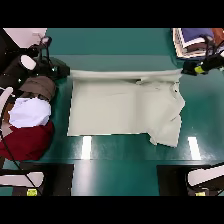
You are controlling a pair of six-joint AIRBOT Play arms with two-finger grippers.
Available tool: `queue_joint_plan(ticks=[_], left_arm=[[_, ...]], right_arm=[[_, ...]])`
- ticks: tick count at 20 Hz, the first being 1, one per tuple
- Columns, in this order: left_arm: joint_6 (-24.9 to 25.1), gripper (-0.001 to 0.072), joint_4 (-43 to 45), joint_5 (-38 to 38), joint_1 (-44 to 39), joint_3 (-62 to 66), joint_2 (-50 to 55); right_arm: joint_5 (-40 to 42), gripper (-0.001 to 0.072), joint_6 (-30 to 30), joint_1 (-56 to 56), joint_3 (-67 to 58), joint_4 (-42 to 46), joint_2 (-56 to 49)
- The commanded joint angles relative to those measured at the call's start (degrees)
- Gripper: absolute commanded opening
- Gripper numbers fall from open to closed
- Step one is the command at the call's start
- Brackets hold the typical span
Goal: Fold the shirts.
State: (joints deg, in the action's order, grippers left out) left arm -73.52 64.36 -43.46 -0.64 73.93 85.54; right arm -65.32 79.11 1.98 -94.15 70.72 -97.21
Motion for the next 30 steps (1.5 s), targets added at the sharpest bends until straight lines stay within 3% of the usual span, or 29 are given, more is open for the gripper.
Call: queue_joint_plan(ticks=[1, 4, 5, 6, 7, 8, 11, 16, 19, 23, 27, 30], left_arm=[[1.3, 0.0023, -0.5, -1.5, 0.1, -5.5, 0.0], [0.8, 0.0024, -0.5, -2.5, 0.1, -6.1, 0.0], [-0.5, 0.0091, -0.5, -3.0, 0.1, -6.1, 0.0], [-1.9, 0.0368, -0.5, -3.6, 0.1, -6.1, 0.0], [-2.8, 0.0544, -0.5, -4.3, 0.1, -6.1, 0.0], [-3.3, 0.0550, -0.5, -5.6, 0.4, -6.0, -0.1], [-4.1, 0.0549, -0.3, -14.0, 4.2, -5.4, -2.9], [-2.5, 0.0550, -0.5, -28.6, 10.4, -15.5, -12.9], [-2.6, 0.0550, -2.1, -28.9, 10.6, -27.2, -19.3], [-2.5, 0.0550, -4.6, -27.2, 10.6, -39.6, -23.0], [3.5, 0.0550, -11.3, -26.3, 10.6, -44.3, -23.0], [3.5, 0.0549, -12.3, -24.2, 10.6, -45.2, -22.9]], right_arm=[[2.4, 0.0012, 0.0, -1.9, 8.6, 1.4, 2.4], [5.5, 0.0013, 2.5, -2.8, 13.5, 1.3, 3.6], [5.8, 0.0015, 3.5, -2.8, 14.1, 1.3, 3.8], [5.2, 0.0042, 4.5, -2.7, 14.1, 1.2, 3.8], [4.4, 0.0294, 4.6, -2.3, 14.0, 0.8, 3.9], [1.9, 0.0371, 4.9, -1.6, 13.1, 0.9, 3.8], [-7.2, 0.0369, 3.7, 1.9, 11.4, 0.9, 6.8], [-12.2, 0.0367, -2.2, 9.7, 25.0, -5.2, 21.5], [-14.0, 0.0367, -3.8, 13.5, 32.7, -11.5, 27.6], [-13.9, 0.0367, -4.7, 16.2, 38.3, -12.7, 32.3], [-13.7, 0.0367, -4.7, 16.5, 38.8, -12.7, 34.8], [-13.9, 0.0367, -4.7, 16.5, 38.9, -12.6, 36.2]])
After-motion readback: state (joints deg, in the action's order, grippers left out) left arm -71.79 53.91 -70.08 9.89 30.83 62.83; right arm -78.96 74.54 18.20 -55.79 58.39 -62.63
